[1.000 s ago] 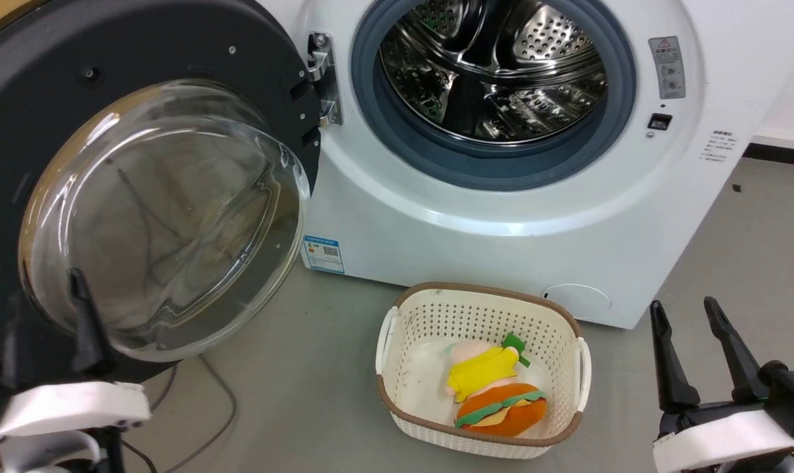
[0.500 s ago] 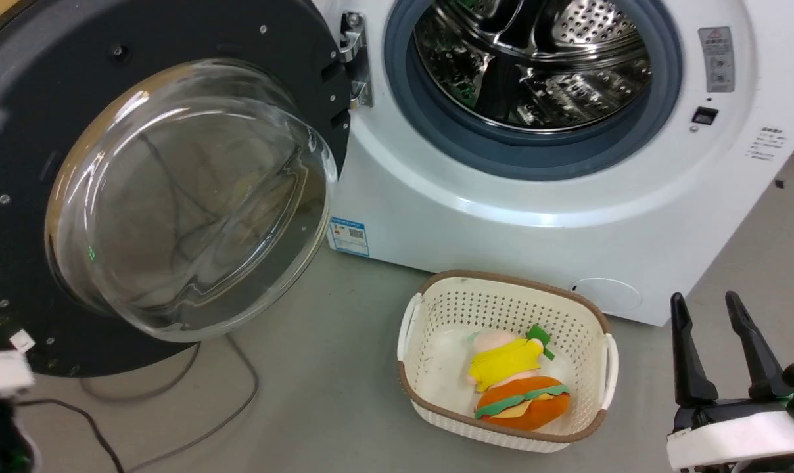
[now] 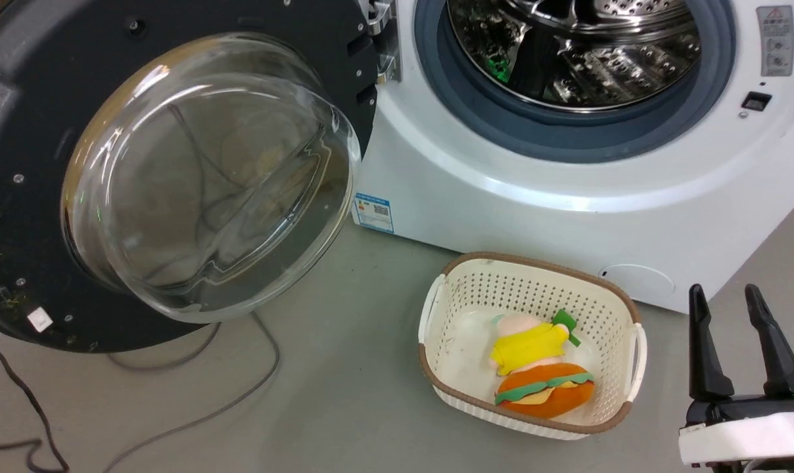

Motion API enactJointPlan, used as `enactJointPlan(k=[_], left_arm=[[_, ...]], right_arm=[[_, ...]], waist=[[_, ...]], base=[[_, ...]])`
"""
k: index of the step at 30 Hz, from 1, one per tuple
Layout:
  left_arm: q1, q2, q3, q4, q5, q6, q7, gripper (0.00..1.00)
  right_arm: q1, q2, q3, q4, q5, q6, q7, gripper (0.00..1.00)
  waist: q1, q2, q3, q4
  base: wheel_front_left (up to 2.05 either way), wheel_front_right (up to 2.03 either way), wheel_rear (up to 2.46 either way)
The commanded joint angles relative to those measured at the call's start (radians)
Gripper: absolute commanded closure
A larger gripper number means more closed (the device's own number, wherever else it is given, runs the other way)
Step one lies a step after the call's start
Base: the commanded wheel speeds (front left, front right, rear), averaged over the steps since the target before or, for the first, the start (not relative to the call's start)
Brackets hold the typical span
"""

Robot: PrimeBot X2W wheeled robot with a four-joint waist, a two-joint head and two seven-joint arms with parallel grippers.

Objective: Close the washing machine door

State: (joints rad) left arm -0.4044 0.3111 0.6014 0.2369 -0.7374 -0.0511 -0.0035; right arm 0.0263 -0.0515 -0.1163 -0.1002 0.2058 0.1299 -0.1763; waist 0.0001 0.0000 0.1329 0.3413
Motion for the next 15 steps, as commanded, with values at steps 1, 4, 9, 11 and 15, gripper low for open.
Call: enactJointPlan(k=[1, 4, 9, 11, 15], left_arm=[[-0.041, 0.024, 0.014, 0.027, -0.030, 0.003, 0.013, 1.00], [-0.091, 0.065, 0.013, 0.085, -0.072, 0.005, 0.061, 1.00], [-0.166, 0.131, -0.007, 0.171, -0.132, 0.001, 0.160, 1.00], [-0.192, 0.158, -0.017, 0.203, -0.145, 0.000, 0.190, 1.00], [-0.254, 0.191, -0.060, 0.270, -0.168, -0.007, 0.260, 1.00]], right_arm=[[-0.014, 0.001, -0.004, -0.008, 0.010, 0.001, -0.011, 0.00], [-0.020, 0.001, -0.007, -0.012, 0.014, 0.001, -0.017, 0.00], [-0.027, 0.001, -0.013, -0.018, 0.022, 0.001, -0.028, 0.00], [-0.029, 0.001, -0.017, -0.021, 0.025, 0.001, -0.032, 0.00], [-0.034, 0.001, -0.028, -0.026, 0.030, 0.001, -0.040, 0.00]], waist=[[-0.0001, 0.0000, 0.010, 0.007], [-0.0001, 0.0000, 0.024, 0.014], [-0.0001, 0.0000, 0.044, 0.024], [-0.0001, 0.0000, 0.053, 0.030], [-0.0001, 0.0000, 0.070, 0.049]], base=[[0.00, 0.00, 0.00], [0.00, 0.00, 0.00], [0.00, 0.00, 0.00], [0.00, 0.00, 0.00], [0.00, 0.00, 0.00]])
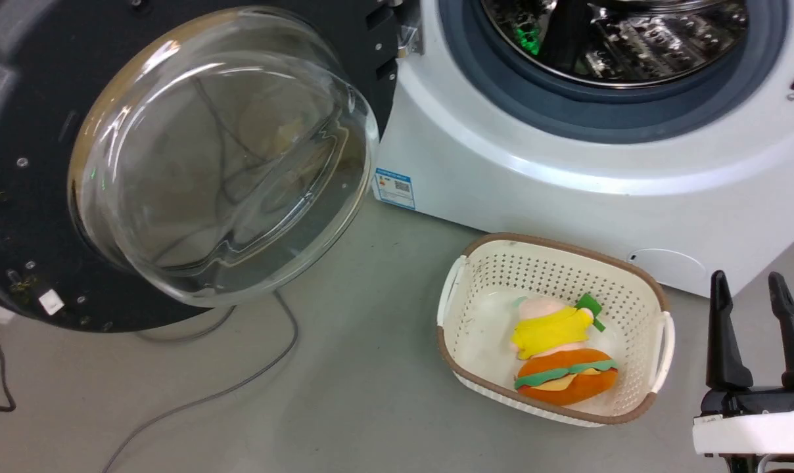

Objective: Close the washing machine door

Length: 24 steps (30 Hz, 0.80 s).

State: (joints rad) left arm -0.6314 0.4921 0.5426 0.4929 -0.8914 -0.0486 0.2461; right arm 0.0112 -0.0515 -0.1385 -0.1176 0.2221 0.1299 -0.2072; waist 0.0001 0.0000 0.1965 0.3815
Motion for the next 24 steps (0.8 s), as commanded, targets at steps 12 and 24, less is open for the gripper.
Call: enactJointPlan(k=[12, 24], left_arm=[[-0.130, 0.062, -0.097, 0.109, -0.160, -0.067, 0.286, 1.00], [-0.044, 0.067, -0.223, -0.015, -0.331, -0.082, 0.505, 1.00]], right_arm=[[-0.039, 0.001, -0.010, -0.021, 0.043, 0.001, -0.034, 0.00], [-0.058, 0.001, -0.012, -0.044, 0.068, 0.001, -0.055, 0.00]], waist=[[-0.0001, 0.0000, 0.040, 0.040], [-0.0001, 0.0000, 0.051, 0.076]], base=[[0.00, 0.00, 0.00], [0.00, 0.00, 0.00]])
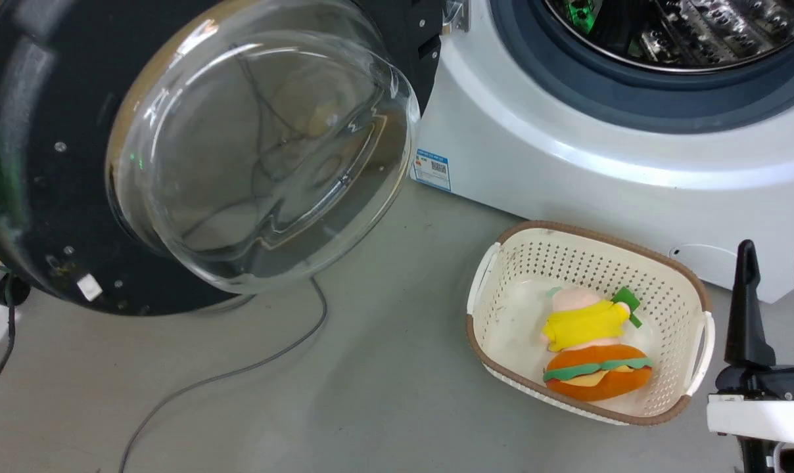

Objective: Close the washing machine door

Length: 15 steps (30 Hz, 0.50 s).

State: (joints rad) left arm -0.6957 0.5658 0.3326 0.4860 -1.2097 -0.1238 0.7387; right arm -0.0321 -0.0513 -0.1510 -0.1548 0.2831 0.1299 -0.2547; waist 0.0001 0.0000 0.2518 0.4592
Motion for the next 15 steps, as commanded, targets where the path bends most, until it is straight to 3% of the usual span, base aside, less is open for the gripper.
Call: enactJointPlan(k=[1, 15], left_arm=[[0.032, -0.005, -0.028, -0.023, -0.015, -0.007, 0.022, 1.00], [0.232, -0.050, -0.193, -0.313, -0.156, -0.007, 0.161, 1.00]], right_arm=[[-0.014, 0.001, -0.002, -0.007, 0.008, 0.001, -0.007, 0.00], [0.034, 0.001, -0.021, 0.004, 0.048, 0.001, -0.007, 0.00]], waist=[[-0.0001, 0.0000, -0.008, -0.002], [-0.0001, 0.0000, -0.102, 0.001]], base=[[0.00, 0.00, 0.00], [0.00, 0.00, 0.00]])
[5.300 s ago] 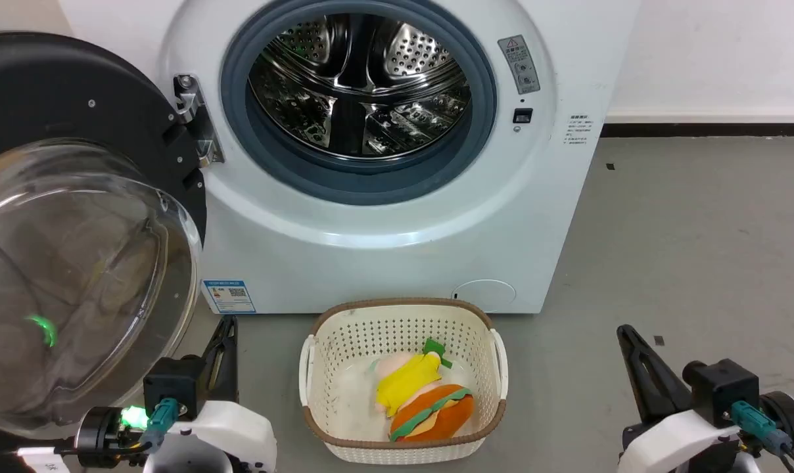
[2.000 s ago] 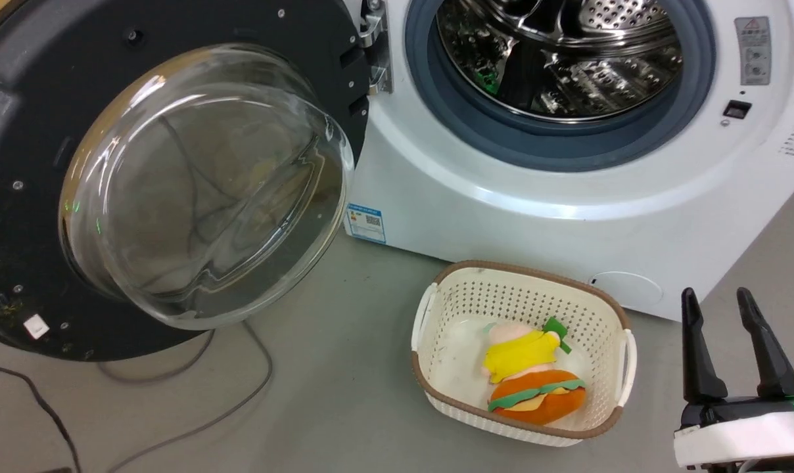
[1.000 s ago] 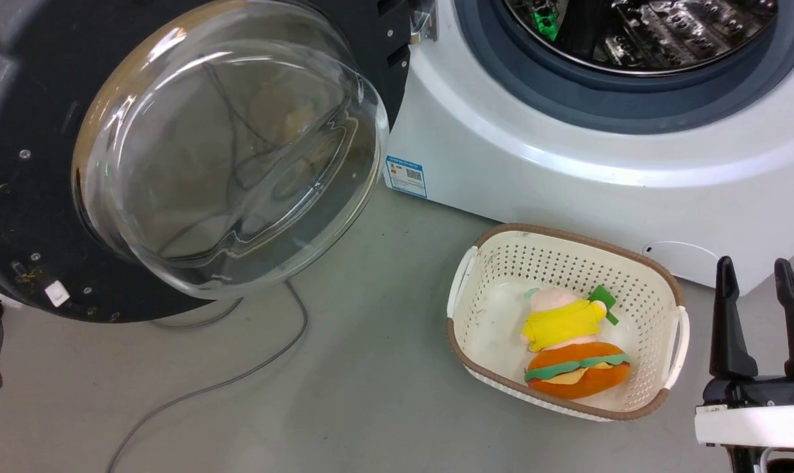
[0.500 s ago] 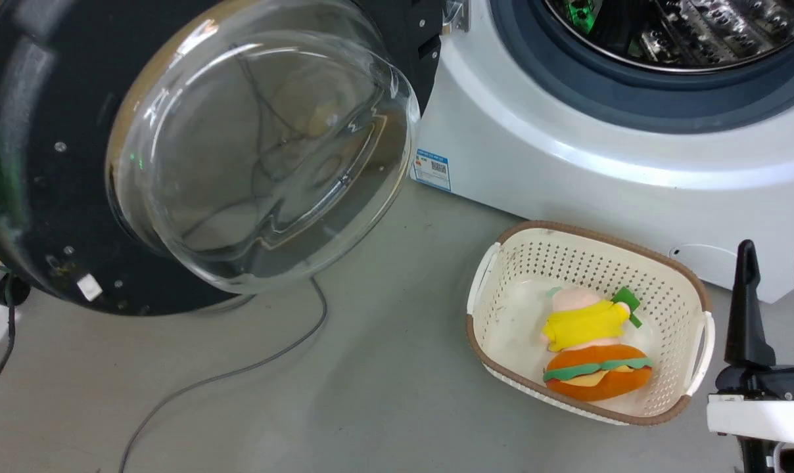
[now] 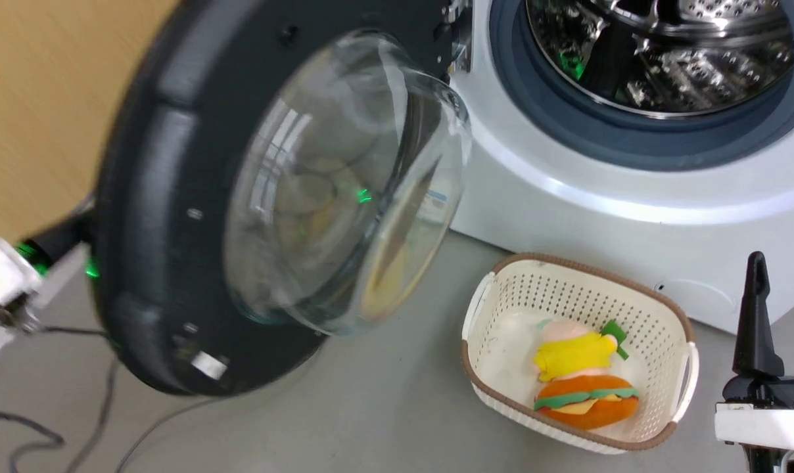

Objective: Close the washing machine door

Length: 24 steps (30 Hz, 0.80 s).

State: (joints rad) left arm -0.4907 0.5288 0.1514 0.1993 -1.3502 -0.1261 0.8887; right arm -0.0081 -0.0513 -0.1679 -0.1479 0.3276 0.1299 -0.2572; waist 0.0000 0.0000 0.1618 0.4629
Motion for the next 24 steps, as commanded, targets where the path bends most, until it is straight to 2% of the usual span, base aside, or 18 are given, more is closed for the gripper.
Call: enactJointPlan(k=[1, 6, 11, 16, 24], left_arm=[[0.047, -0.021, -0.025, -0.059, -0.027, -0.005, 0.023, 1.00], [0.128, -0.063, -0.084, -0.190, -0.067, -0.005, 0.056, 1.00], [0.167, -0.114, -0.152, -0.262, -0.079, -0.005, 0.068, 1.00], [0.178, -0.163, -0.209, -0.305, -0.090, -0.005, 0.066, 1.00], [0.167, -0.211, -0.272, -0.343, -0.090, -0.005, 0.043, 1.00]], right_arm=[[0.013, 0.001, -0.007, -0.003, 0.006, 0.001, -0.005, 0.00], [0.027, 0.001, -0.013, -0.001, 0.013, 0.001, -0.005, 0.00], [0.023, 0.001, -0.012, 0.002, 0.014, 0.001, -0.005, 0.00], [0.017, 0.001, -0.010, 0.002, 0.010, 0.001, -0.005, 0.00], [0.008, 0.001, -0.015, 0.003, 0.006, 0.001, -0.005, 0.00]], waist=[[0.0000, 0.0000, -0.018, -0.003], [0.0000, 0.0000, -0.034, -0.018], [0.0000, 0.0000, -0.039, -0.064], [0.0000, 0.0000, -0.037, -0.144], [0.0000, 0.0000, -0.018, -0.303]], base=[[0.00, 0.00, 0.00], [0.00, 0.00, 0.00], [0.00, 0.00, 0.00], [0.00, 0.00, 0.00], [0.00, 0.00, 0.00]])
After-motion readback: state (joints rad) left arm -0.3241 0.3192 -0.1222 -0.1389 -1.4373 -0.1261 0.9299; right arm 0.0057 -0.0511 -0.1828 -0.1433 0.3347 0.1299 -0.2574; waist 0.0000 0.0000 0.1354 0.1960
